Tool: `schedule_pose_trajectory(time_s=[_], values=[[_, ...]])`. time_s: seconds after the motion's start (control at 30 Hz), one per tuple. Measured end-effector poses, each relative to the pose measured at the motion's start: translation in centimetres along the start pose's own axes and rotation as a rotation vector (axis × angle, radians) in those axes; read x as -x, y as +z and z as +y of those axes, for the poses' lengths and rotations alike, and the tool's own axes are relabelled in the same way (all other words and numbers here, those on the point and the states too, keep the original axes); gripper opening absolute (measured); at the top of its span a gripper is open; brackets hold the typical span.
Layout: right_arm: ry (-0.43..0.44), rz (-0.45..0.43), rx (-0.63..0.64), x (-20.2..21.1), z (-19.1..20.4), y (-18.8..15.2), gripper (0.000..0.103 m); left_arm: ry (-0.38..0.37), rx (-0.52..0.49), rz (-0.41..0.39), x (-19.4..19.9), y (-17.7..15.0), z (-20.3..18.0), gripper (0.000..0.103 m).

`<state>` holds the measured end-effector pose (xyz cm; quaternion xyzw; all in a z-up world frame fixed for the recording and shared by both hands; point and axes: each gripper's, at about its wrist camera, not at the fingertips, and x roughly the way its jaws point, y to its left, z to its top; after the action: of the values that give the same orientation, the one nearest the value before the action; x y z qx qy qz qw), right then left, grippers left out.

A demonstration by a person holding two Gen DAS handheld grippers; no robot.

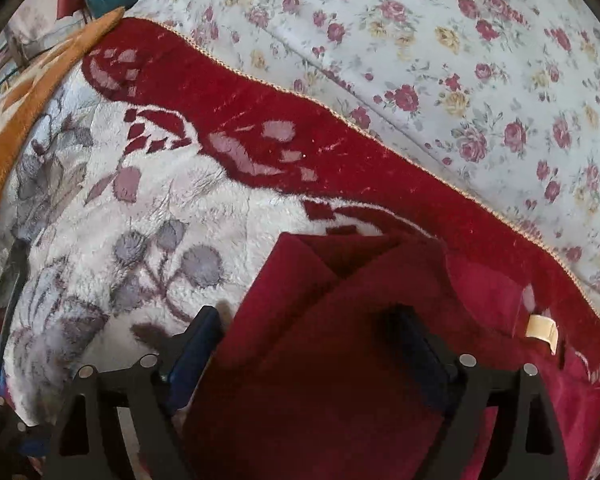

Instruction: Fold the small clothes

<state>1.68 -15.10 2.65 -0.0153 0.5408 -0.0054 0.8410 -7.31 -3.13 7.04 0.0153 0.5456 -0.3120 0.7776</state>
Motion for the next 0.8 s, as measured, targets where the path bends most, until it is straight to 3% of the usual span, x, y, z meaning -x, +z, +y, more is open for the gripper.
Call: schedule_pose_trajectory(time_s=[0.03,0.13,0.33,0.53,0.67,0.8], values=[[0.001,-0.009,-0.018,0.2,-0.5,-0.1,0.07,0.0,-0.001,-0.005,0.0,0.1,-0.1,0.071],[0.059,-0.026,-0.064,1.0,-2.3,-0.2,0.054,-0.008,0.002,-0.017,-0.3,0.6,-0.5,0.07],[0.188,-0.077,-0.113,3.1,-4.1,-0.8,0.03,-0.028,-0.007,-0.046,-0.8,1.5,-1.0,0.071],[0.248,-0.106,-0.15,4.3,-5.0,-1.4,0.025,-0.1,-0.017,-0.085,-1.1,2.3,-2.0,0.071],[0.29,-0.104,-0.183,4.7,-5.9,-1.4,0.025,-0.207,0.001,-0.083,-1.4,3.0,-2.6,0.071],[0.318,-0.098,-0.19,5.0,-6.4,-1.4,0.024,-0.151,-0.031,-0.077,-2.5,3.3,-3.8,0.071]])
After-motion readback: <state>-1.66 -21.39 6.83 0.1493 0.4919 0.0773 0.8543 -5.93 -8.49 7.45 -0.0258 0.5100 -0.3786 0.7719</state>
